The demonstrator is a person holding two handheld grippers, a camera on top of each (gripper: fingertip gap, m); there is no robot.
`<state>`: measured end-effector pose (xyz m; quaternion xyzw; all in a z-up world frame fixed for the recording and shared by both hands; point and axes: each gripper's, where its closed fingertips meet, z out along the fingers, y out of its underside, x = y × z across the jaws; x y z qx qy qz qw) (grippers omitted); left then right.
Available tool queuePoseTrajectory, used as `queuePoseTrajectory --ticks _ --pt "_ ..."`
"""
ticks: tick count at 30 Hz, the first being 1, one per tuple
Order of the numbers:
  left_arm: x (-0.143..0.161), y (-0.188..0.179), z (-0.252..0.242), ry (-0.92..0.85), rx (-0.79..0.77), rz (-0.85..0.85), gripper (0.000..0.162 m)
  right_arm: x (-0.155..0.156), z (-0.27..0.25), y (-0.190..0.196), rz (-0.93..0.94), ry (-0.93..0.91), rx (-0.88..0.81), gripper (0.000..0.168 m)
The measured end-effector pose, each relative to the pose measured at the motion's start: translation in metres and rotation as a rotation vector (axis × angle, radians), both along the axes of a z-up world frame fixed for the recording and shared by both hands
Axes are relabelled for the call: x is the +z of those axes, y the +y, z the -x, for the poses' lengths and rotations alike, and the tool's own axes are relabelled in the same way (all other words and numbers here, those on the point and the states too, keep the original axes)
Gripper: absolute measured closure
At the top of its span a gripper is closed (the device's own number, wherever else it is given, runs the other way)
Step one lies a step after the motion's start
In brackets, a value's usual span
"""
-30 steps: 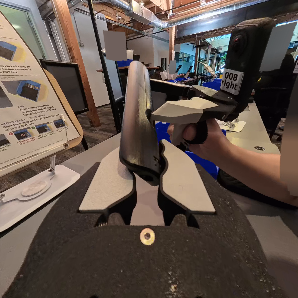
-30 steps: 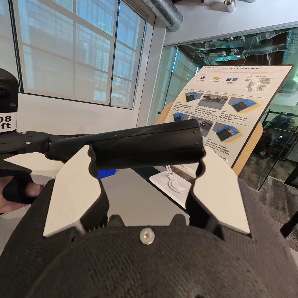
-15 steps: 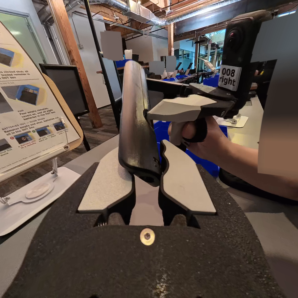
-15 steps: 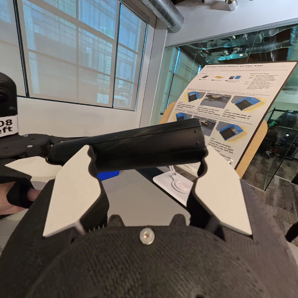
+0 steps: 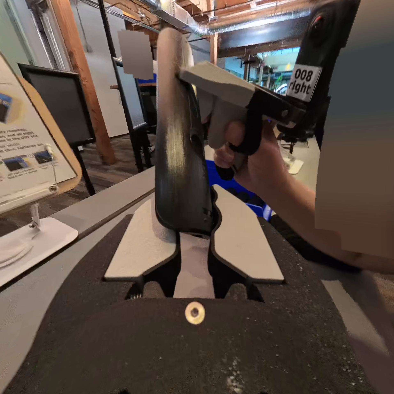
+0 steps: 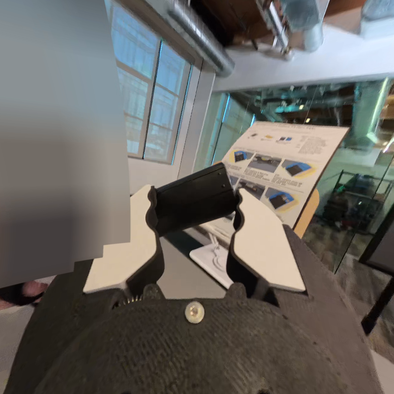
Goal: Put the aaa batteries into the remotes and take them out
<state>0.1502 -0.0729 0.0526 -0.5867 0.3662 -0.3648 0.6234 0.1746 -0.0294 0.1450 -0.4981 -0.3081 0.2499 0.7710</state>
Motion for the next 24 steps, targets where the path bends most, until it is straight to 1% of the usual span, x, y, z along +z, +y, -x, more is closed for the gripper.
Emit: queuePoseTrajectory --ticks 2,4,5,7,11,13,19,24 --pt "0.002 0.009 0.009 -0.012 0.035 -0.006 0.139 -0.013 0.01 0.008 0.074 -0.04 0.045 0.082" --pt "0.002 0.015 0.015 -0.006 0.053 0.033 0.14 -0.027 0.02 0.016 0.154 -0.099 0.067 0.062" --pt "0.002 0.019 0.018 0.012 0.068 0.03 0.14 -0.031 0.022 0.018 0.172 -0.131 0.057 0.057" --pt "-0.001 0.025 0.021 0.097 0.125 -0.04 0.14 -0.037 0.024 0.021 0.201 -0.175 0.041 0.052" --pt "-0.005 0.026 0.021 0.18 0.192 -0.116 0.14 -0.043 0.024 0.023 0.241 -0.21 0.046 0.048" --pt "-0.006 0.027 0.021 0.201 0.209 -0.142 0.139 -0.046 0.026 0.024 0.246 -0.223 0.034 0.043" --pt "-0.005 0.025 0.021 0.245 0.232 -0.204 0.139 -0.047 0.026 0.022 0.253 -0.233 0.047 0.042" --pt "-0.005 0.027 0.023 0.249 0.236 -0.206 0.14 -0.047 0.025 0.022 0.247 -0.228 0.04 0.044"
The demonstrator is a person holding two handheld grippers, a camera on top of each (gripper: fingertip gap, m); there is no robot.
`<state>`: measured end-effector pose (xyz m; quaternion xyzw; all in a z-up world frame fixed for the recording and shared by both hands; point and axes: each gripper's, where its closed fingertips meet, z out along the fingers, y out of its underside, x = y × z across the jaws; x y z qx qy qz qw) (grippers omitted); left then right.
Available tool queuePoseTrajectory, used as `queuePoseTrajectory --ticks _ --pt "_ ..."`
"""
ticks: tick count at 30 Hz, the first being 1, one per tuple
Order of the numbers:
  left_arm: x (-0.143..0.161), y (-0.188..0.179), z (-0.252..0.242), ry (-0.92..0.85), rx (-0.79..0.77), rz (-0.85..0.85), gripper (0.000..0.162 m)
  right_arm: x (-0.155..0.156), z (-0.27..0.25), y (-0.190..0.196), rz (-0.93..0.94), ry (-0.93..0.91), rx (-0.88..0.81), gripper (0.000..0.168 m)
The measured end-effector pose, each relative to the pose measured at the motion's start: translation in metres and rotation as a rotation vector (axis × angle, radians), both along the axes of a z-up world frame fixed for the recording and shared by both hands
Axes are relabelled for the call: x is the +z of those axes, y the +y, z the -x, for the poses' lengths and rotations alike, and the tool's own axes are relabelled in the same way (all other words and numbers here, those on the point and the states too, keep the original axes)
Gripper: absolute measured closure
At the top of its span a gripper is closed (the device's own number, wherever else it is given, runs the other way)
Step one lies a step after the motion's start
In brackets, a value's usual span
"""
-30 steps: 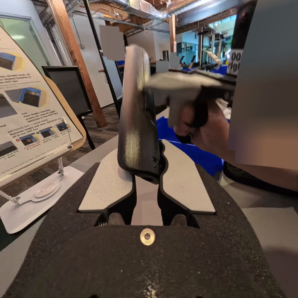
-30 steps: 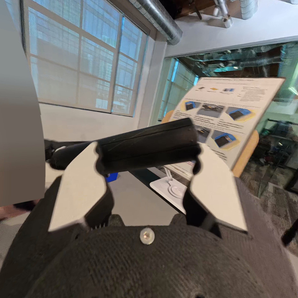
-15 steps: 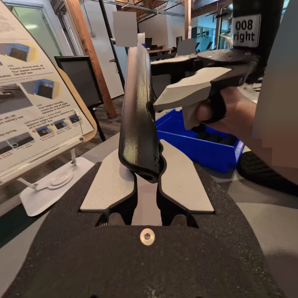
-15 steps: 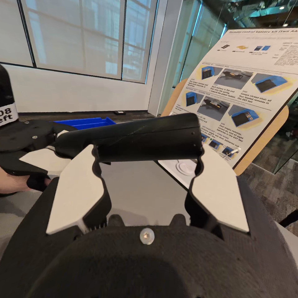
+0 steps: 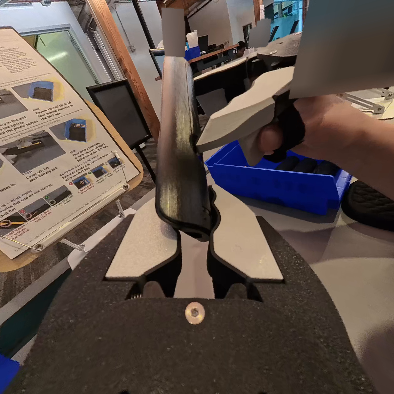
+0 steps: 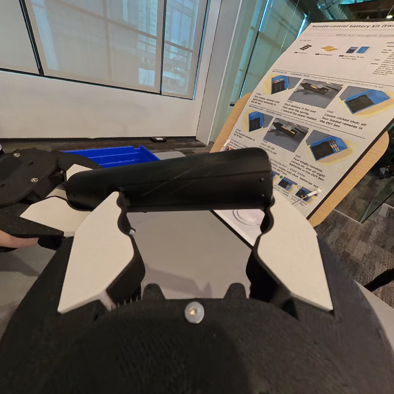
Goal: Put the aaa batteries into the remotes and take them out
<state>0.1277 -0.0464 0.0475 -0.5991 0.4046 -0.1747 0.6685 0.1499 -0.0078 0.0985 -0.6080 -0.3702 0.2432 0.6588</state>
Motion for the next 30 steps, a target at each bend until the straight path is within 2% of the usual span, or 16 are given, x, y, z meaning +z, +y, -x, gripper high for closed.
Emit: queuePoseTrajectory --ticks 18,20,21,22,24,30 --pt "0.005 -0.001 0.004 0.042 0.006 -0.078 0.14 0.009 -0.002 -0.008 -0.057 0.08 0.02 0.048" --pt "0.004 -0.01 -0.003 -0.002 -0.091 -0.013 0.14 0.025 -0.015 -0.014 -0.085 0.201 0.051 0.072" --pt "0.0 -0.014 -0.01 0.009 -0.108 -0.001 0.139 0.036 -0.022 -0.019 -0.135 0.253 0.062 0.091" --pt "-0.001 -0.015 -0.013 -0.007 -0.106 0.007 0.139 0.038 -0.023 -0.019 -0.148 0.219 0.051 0.095" --pt "-0.005 -0.008 -0.013 -0.058 -0.122 0.085 0.139 0.031 -0.023 -0.012 -0.069 0.117 0.019 0.092" --pt "0.01 -0.005 -0.002 -0.122 -0.132 0.06 0.141 0.027 -0.021 -0.009 -0.051 0.128 0.051 0.094"
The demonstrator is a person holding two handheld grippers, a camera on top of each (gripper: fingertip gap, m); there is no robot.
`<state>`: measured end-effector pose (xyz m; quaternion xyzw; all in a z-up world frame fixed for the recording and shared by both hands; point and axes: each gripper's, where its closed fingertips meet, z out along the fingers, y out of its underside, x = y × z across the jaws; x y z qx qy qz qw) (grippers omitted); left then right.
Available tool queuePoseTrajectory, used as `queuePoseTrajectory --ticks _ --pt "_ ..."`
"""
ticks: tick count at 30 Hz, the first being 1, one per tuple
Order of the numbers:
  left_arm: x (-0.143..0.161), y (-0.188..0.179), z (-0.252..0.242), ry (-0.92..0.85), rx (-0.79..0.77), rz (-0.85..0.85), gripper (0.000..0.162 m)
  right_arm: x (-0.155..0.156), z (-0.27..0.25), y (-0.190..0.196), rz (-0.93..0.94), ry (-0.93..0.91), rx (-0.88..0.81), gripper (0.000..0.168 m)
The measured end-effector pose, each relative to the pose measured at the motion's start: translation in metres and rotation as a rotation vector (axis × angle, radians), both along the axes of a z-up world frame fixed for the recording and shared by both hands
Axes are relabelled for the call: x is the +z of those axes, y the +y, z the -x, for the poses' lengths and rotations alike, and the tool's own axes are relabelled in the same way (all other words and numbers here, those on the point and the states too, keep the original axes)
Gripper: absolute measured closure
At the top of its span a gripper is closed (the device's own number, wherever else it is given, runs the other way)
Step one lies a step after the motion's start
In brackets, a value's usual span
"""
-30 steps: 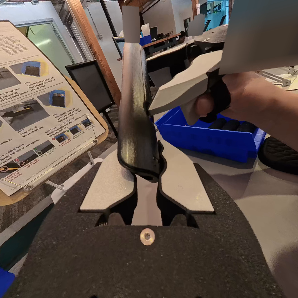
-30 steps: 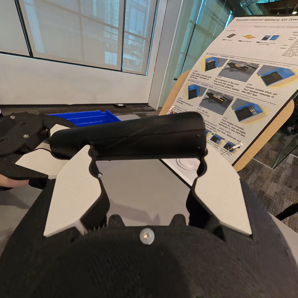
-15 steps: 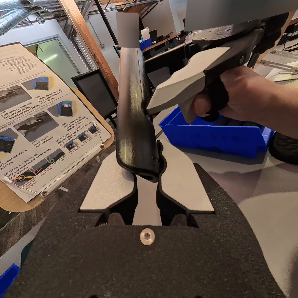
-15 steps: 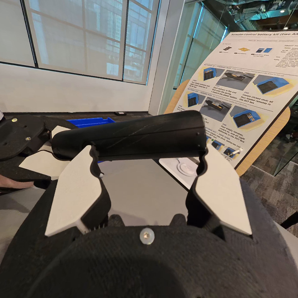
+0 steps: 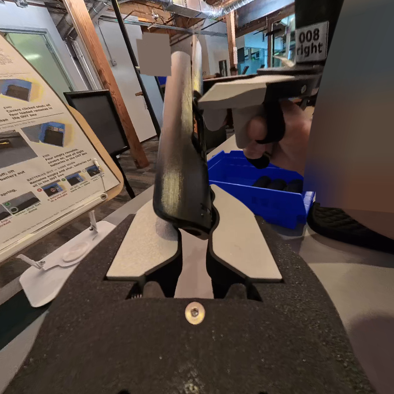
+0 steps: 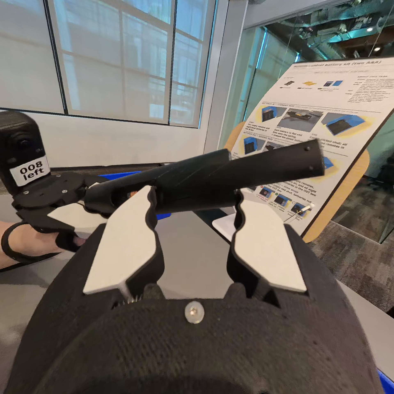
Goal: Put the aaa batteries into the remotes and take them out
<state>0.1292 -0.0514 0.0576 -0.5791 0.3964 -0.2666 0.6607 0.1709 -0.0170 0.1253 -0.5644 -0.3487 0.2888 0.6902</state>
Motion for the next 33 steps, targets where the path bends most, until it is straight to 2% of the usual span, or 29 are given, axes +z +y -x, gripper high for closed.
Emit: queuePoseTrajectory --ticks 6,13,20,23,28,33 --pt "-0.001 -0.002 -0.001 -0.023 -0.046 0.039 0.142 0.004 0.0 -0.003 -0.035 -0.025 -0.03 0.095" --pt "0.003 -0.005 -0.001 -0.187 -0.218 0.249 0.143 0.0 0.0 -0.003 -0.045 -0.103 -0.074 0.094" --pt "0.006 -0.005 0.002 -0.247 -0.275 0.341 0.143 0.0 -0.004 0.0 0.08 -0.007 -0.013 0.097" --pt "0.001 -0.005 0.0 -0.258 -0.289 0.402 0.142 -0.003 -0.011 0.007 0.163 0.066 0.007 0.116" --pt "0.006 -0.001 0.007 -0.324 -0.326 0.476 0.143 -0.003 -0.023 0.012 0.342 0.271 0.205 0.14" --pt "0.009 0.01 0.02 -0.301 -0.272 0.442 0.143 0.01 -0.051 0.021 0.334 0.487 0.301 0.164"
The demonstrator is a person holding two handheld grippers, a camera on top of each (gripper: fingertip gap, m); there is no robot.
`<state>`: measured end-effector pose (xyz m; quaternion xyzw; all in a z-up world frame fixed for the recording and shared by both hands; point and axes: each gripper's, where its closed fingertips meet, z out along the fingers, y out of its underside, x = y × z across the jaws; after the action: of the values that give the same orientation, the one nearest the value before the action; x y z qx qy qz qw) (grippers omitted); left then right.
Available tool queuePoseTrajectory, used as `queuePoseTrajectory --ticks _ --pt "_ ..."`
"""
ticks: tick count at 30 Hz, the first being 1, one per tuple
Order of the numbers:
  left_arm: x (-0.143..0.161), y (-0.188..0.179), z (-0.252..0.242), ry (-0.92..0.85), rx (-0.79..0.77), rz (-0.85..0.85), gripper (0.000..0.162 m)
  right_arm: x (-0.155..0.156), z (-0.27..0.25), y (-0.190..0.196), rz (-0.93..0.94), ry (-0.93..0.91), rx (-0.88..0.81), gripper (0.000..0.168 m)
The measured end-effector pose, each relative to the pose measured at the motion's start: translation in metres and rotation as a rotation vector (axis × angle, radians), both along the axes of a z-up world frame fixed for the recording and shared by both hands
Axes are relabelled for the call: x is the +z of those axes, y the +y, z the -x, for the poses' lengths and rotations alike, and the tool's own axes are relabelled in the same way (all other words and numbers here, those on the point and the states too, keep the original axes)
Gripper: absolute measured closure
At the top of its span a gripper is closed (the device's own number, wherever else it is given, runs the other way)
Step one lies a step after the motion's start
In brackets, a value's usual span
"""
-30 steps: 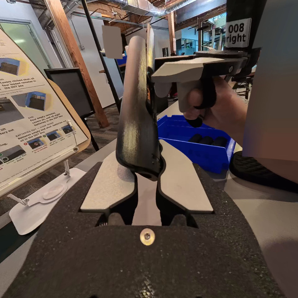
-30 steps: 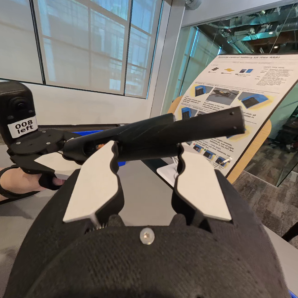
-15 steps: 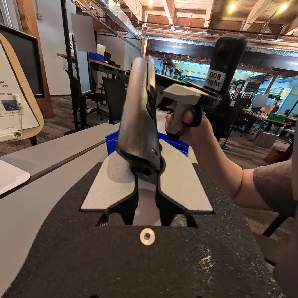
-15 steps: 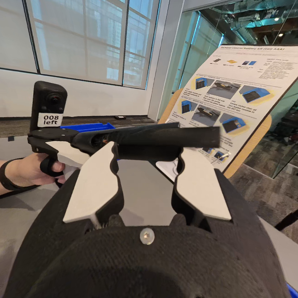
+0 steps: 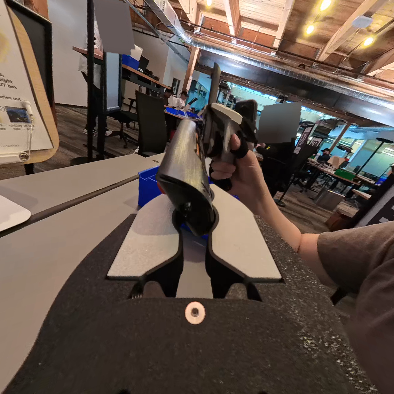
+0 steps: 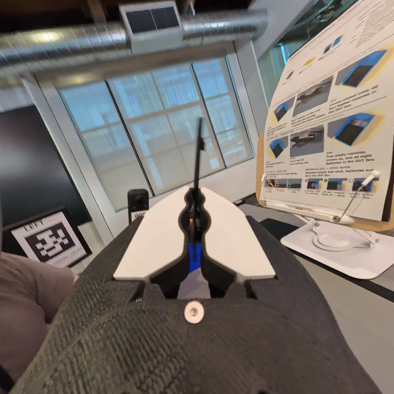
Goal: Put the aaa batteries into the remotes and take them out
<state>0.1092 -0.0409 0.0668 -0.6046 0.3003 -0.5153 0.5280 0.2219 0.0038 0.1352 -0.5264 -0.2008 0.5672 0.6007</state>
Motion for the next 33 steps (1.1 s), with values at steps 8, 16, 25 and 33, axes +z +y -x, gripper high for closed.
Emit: queuePoseTrajectory --ticks 8,16,25,33 --pt "0.009 0.009 0.016 -0.073 -0.025 0.059 0.143 -0.009 -0.004 0.009 0.114 0.044 0.026 0.163" --pt "0.027 0.026 0.054 -0.084 0.061 0.058 0.143 -0.026 0.007 0.019 0.333 0.35 0.106 0.164" --pt "0.027 0.004 0.033 -0.073 -0.084 -0.038 0.143 -0.032 0.015 0.016 0.507 0.675 0.311 0.165" --pt "0.058 -0.041 0.039 -0.313 -0.505 0.075 0.143 -0.026 0.004 0.015 0.483 0.729 0.272 0.164"
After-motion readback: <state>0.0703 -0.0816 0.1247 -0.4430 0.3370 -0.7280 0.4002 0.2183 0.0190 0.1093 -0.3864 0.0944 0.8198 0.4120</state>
